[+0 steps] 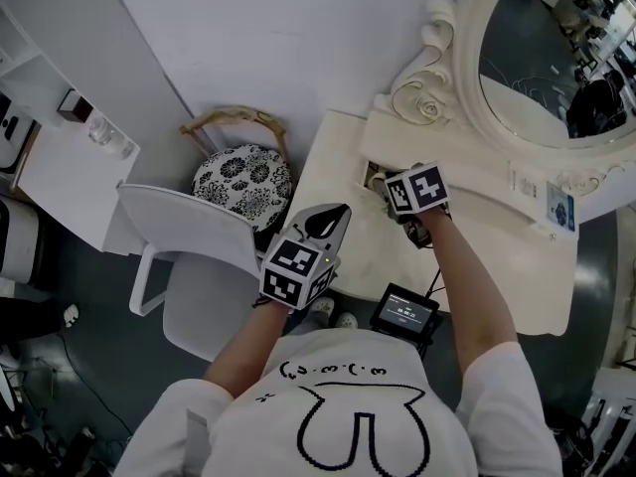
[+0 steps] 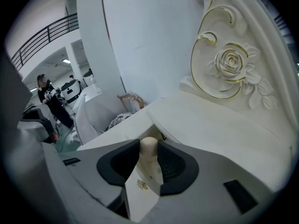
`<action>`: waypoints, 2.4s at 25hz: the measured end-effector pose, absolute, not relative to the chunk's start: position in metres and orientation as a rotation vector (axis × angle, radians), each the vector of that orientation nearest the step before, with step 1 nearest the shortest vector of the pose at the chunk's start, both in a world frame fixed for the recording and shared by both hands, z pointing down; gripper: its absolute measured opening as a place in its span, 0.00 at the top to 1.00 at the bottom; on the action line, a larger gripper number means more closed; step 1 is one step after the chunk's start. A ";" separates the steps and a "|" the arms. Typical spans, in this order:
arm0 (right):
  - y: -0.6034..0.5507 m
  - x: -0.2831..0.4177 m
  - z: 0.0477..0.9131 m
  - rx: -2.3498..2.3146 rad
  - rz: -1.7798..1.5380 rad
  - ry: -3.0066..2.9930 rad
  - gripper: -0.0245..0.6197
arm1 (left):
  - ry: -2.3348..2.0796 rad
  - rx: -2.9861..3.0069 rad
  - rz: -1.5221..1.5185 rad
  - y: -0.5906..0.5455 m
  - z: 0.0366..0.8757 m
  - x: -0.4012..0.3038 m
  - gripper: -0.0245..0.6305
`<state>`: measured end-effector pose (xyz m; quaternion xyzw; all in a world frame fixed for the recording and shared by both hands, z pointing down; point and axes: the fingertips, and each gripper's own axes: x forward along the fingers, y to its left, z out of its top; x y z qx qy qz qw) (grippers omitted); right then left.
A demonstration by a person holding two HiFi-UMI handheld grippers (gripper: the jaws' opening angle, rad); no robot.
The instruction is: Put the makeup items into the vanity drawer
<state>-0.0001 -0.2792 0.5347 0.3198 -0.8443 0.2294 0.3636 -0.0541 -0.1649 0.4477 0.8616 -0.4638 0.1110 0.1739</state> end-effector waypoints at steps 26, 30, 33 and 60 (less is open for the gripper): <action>-0.246 0.031 0.485 0.824 0.599 -2.362 0.87 | -1.240 2.515 0.326 -0.159 0.441 -0.022 0.97; -0.227 0.031 0.469 0.785 0.571 -2.424 0.97 | -1.222 2.536 0.320 -0.157 0.437 -0.015 0.97; -0.213 0.029 0.455 0.770 0.562 -2.485 0.97 | -1.205 2.552 0.318 -0.154 0.435 -0.010 0.97; -0.114 0.078 0.376 1.053 0.285 -2.649 0.97 | -1.129 2.628 0.273 -0.132 0.420 0.019 0.97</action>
